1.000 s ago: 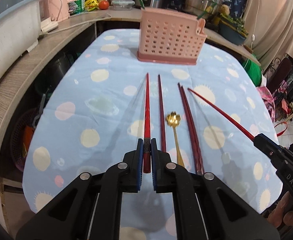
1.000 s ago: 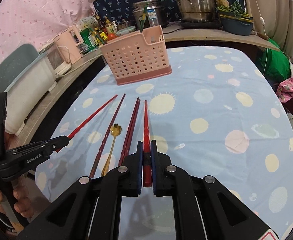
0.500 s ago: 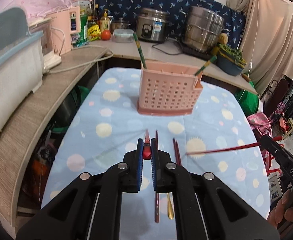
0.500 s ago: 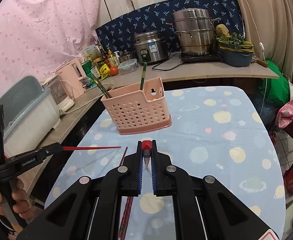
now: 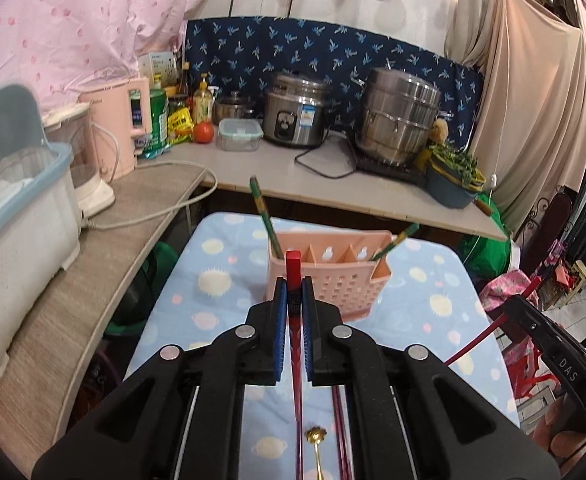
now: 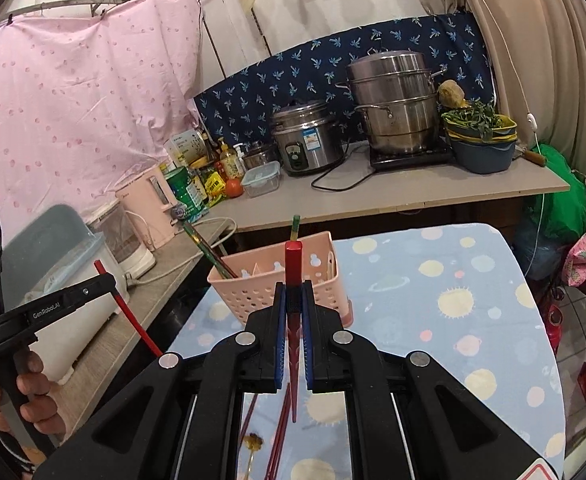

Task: Organize utensils
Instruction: 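Lift both red chopsticks and lower them into the pink holder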

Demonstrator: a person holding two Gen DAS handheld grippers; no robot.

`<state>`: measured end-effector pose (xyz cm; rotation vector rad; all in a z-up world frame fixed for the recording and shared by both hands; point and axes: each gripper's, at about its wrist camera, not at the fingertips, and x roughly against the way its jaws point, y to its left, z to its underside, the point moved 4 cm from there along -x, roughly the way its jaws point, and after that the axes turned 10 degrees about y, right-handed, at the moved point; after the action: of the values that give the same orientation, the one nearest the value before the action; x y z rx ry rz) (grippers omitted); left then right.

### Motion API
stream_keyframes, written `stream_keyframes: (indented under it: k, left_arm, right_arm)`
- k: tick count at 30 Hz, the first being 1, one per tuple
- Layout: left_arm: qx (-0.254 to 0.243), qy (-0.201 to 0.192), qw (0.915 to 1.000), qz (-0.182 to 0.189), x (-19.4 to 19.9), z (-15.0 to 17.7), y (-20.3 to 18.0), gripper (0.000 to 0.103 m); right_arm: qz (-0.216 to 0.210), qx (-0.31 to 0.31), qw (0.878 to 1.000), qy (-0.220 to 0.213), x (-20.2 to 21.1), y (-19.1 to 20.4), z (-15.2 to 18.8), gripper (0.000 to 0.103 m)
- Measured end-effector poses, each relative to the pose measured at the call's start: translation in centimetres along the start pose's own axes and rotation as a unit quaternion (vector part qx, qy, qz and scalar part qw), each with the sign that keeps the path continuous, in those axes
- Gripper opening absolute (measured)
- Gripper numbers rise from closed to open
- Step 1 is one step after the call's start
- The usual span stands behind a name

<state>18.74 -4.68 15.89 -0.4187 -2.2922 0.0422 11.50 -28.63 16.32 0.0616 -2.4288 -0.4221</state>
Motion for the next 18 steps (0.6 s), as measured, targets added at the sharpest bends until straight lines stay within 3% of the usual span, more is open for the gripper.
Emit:
stream_keyframes:
  k: [7,13,18]
  left_arm:
    - [0.003,-0.065,0.9978,0.006,2.3,-6.1,-0.6,0.007]
    - [0.010,-0.112,0.9936,0.007,2.7,-10.9,-0.9,0.007]
    - [0.015,-0.119,0.9928,0.002,0.7,-13.1,-0.7,0.007]
  right_arm:
    - [-0.043,-0.018,0.997,-0.055,0.1,0.9,-6.2,0.007]
    - [-0.054,-0.027,0.994,-0.088,-1.4,1.6,-10.8,0.007]
    - [-0.046,-0.032,0.995,-0.086,-4.2,1.4,-12.5,0.007]
